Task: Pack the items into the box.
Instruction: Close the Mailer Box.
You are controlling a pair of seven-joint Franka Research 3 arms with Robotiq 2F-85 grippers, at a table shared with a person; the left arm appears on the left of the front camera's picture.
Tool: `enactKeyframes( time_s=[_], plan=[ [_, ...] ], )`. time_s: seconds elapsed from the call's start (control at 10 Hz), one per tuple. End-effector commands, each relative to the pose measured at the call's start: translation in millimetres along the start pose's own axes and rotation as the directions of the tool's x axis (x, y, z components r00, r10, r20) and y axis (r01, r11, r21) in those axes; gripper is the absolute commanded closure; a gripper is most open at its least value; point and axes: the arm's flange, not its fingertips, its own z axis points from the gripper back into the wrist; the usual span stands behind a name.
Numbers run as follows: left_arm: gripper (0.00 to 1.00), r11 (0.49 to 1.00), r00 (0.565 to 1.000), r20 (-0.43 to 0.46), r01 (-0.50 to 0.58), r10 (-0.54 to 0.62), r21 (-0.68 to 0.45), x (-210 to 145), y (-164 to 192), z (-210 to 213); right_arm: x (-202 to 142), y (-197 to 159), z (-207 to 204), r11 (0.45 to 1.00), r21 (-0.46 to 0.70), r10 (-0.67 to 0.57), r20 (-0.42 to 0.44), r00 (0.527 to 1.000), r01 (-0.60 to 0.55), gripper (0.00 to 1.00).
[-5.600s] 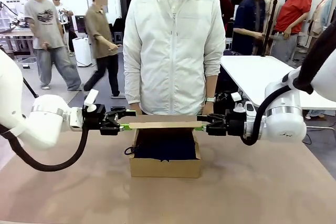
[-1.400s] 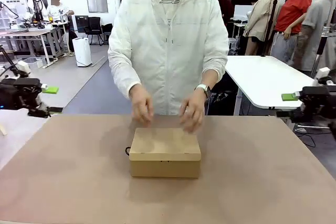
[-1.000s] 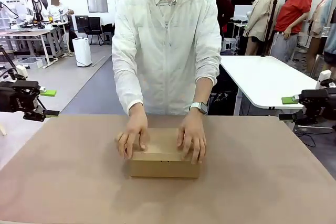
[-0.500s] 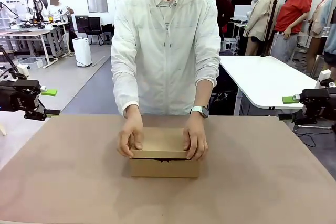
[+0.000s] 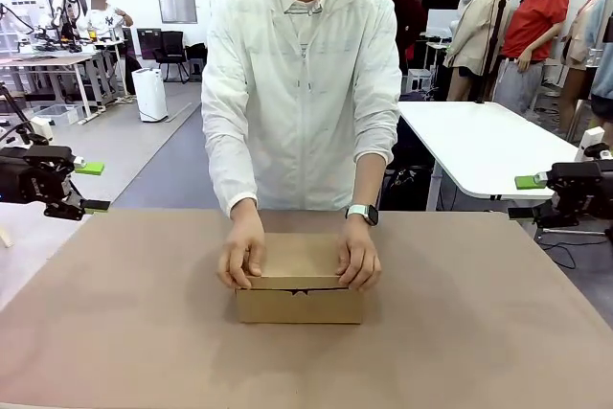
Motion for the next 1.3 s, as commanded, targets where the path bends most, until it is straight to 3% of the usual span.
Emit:
enactKeyframes(
  time_s=[0.0, 1.2],
  plan=[
    [0.0, 1.0, 1.0, 0.002, 0.018, -0.018, -0.015, -1.4, -1.9, 1.8, -0.1, 1.8, 1.4, 1.0, 0.014, 0.001, 0.005, 1.0, -0.001, 0.0],
    [0.0, 1.0, 1.0, 0.002, 0.018, -0.018, -0.015, -1.4, -1.9, 1.8, -0.1, 1.8, 1.4, 1.0, 0.014, 0.001, 0.005, 1.0, -0.001, 0.0]
  ],
)
